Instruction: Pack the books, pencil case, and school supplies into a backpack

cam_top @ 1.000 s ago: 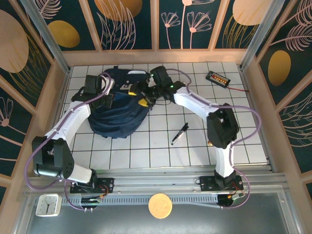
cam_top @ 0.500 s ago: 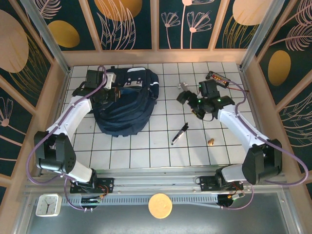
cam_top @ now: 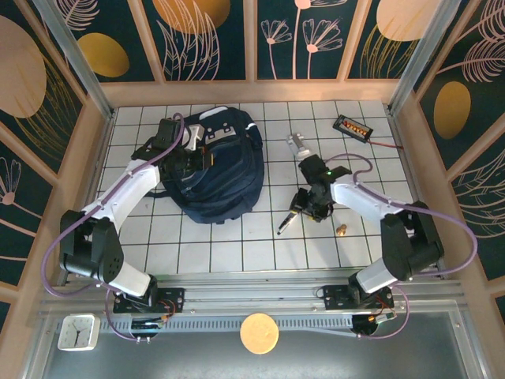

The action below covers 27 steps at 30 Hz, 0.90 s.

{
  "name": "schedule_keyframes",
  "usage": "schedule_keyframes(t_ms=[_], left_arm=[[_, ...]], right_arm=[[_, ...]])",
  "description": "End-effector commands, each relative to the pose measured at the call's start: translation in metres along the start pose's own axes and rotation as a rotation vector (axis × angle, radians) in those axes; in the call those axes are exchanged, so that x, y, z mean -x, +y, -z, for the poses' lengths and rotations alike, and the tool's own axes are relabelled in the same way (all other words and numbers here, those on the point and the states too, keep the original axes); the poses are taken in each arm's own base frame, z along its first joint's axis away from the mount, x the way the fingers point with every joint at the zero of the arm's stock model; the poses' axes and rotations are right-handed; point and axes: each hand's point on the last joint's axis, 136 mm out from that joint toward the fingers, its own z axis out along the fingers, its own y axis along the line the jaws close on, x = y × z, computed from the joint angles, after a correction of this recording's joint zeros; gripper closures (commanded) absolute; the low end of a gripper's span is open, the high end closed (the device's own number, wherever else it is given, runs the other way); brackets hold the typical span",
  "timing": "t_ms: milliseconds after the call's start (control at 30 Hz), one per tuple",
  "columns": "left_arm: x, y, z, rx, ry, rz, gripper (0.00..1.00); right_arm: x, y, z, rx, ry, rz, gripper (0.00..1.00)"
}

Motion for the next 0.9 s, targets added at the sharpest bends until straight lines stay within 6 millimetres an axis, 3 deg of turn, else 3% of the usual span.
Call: schedule_keyframes(t_ms=[0,300,467,867], left_arm=[[0.011,-0.015,0.013,-0.056,-0.054,-0.005,1.00],[0.008,-0.013,0.016,-0.039,-0.044,-0.033,1.00],[0.005,-0.012,0.017,-0.034,-0.039,-0.051,1.00],[0.007,-0.013,0.019,-0.031,-0.041,-0.062,1.00]], right_arm=[[0.002,0.000,-0.012,-0.048,-0.010,0.008,0.49],[0.001,0.015,-0.036,-0.072,0.022,0.014,0.53],[-0.003,0.011,-0.042,-0.080,0.036,0.003,0.59],[-0.006,-0.009,-0.046,-0.147,0.013,-0.025,0.56]])
